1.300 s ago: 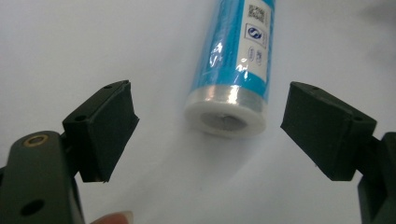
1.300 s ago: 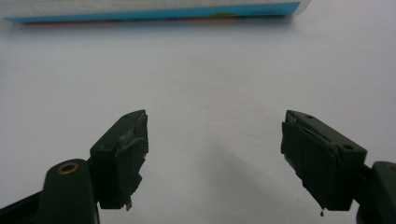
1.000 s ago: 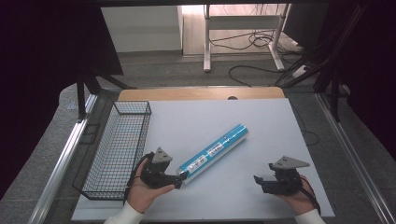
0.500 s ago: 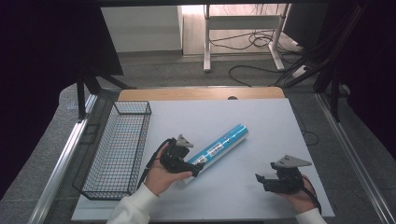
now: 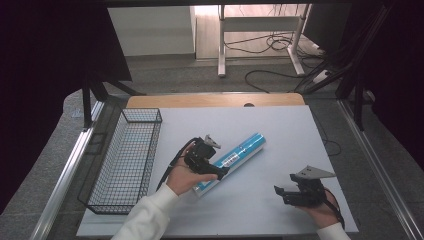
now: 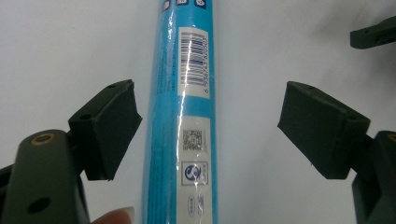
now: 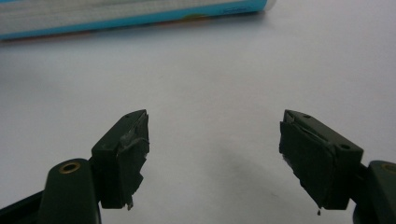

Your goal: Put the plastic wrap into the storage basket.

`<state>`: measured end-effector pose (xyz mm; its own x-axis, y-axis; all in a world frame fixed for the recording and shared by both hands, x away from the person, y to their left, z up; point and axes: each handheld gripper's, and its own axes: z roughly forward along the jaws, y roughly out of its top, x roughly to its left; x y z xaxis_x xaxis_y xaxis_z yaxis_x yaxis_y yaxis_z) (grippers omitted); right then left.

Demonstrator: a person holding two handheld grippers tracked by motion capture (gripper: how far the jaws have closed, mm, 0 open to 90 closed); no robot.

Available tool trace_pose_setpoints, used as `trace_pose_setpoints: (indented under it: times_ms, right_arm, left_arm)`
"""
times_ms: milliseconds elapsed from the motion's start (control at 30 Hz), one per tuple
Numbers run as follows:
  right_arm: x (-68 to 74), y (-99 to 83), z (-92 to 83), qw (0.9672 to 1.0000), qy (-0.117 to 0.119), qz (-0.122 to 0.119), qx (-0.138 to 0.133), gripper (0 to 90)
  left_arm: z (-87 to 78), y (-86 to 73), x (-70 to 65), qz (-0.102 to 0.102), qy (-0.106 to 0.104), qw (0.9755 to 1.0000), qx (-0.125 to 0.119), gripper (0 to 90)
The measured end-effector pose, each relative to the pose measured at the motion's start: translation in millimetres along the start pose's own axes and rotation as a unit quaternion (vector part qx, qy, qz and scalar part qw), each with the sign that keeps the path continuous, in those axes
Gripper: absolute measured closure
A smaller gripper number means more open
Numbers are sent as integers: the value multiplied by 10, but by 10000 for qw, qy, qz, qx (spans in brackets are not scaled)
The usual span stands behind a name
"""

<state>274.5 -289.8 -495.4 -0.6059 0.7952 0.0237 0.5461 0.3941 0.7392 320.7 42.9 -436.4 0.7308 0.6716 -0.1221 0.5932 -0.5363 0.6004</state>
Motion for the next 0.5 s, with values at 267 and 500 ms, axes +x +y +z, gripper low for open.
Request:
trace_pose_setpoints:
  times_ms: [267, 500]
  right_arm:
    - [-4, -3, -2, 10000, -46, -16, -8, 249]
    - [-3, -8, 8, 10000, -64, -37, 8, 249]
  left_arm:
    - [248, 158, 59, -43, -97, 9994, 334, 213]
    - [437, 269, 98, -116, -135, 9985, 523, 221]
